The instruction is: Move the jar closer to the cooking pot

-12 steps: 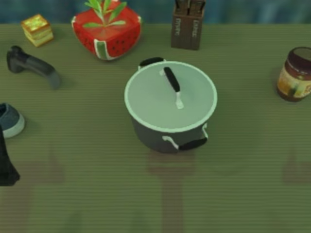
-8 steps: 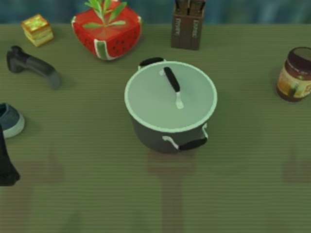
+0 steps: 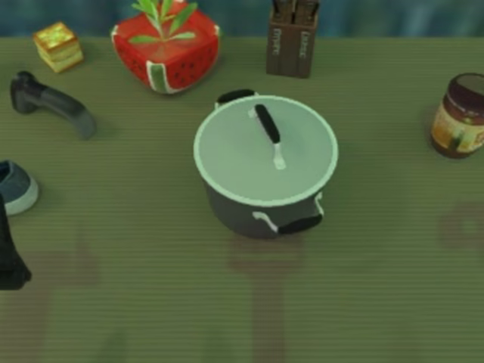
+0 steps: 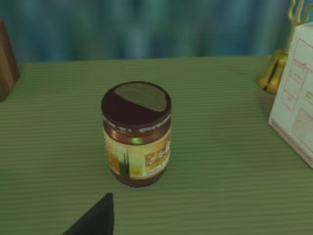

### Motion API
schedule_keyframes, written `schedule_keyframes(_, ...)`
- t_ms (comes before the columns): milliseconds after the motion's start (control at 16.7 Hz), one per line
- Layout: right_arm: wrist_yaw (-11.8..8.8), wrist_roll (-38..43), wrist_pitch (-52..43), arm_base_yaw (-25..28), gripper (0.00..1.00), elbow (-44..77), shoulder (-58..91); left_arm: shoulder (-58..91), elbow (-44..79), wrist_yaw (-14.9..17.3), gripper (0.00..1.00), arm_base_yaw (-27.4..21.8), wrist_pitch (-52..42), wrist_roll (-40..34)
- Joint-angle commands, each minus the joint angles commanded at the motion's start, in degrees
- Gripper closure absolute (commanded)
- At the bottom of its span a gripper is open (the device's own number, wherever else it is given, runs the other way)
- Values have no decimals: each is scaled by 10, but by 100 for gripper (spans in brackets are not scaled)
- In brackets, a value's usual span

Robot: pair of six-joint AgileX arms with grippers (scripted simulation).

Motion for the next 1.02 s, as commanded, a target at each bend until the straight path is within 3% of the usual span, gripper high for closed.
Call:
schedule_keyframes(660, -1, -24, -376, 3, 0, 603, 646, 0, 0, 0, 0, 0, 0, 0)
schedule_keyframes(1020, -13, -47, -517, 22, 0, 898, 962, 0, 0, 0, 0, 0, 0, 0)
